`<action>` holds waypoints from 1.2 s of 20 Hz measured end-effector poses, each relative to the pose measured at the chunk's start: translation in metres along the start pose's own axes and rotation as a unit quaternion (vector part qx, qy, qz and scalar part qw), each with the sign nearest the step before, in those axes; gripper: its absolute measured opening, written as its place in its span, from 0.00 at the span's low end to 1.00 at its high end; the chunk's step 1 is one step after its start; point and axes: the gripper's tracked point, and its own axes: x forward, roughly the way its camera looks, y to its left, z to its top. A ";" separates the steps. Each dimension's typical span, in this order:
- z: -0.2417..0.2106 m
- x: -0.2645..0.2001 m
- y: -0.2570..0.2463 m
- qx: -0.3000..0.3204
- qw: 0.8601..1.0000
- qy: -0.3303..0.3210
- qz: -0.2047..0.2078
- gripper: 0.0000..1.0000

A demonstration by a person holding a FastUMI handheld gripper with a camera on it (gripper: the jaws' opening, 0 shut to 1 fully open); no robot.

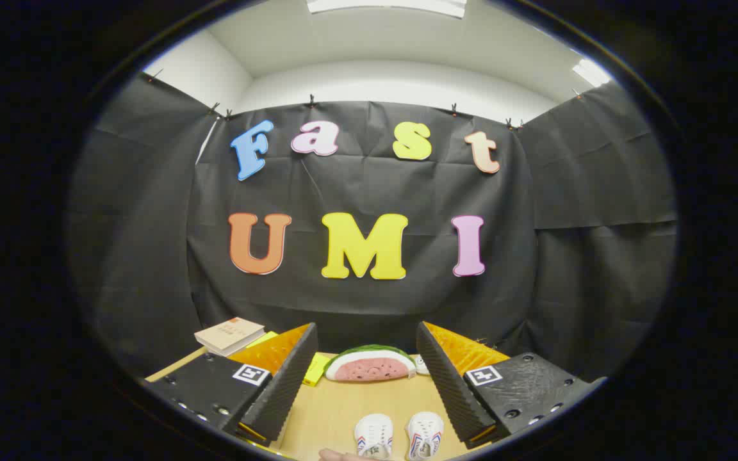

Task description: Open the storage box then place both shoes into the box .Put the left shoe in first, then the right shoe, with the right side of both shoes facing outward in a uniform manner.

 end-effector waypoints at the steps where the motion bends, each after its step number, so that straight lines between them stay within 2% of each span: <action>1: -0.005 0.000 -0.002 -0.003 1.000 0.005 -0.002 0.95; 8: -0.016 -0.009 0.000 -0.011 1.000 0.014 0.002 0.95; 17: -0.054 -0.019 -0.001 -0.015 0.999 0.044 0.010 0.95; 24: -0.114 -0.009 0.006 -0.010 0.993 0.117 0.026 0.95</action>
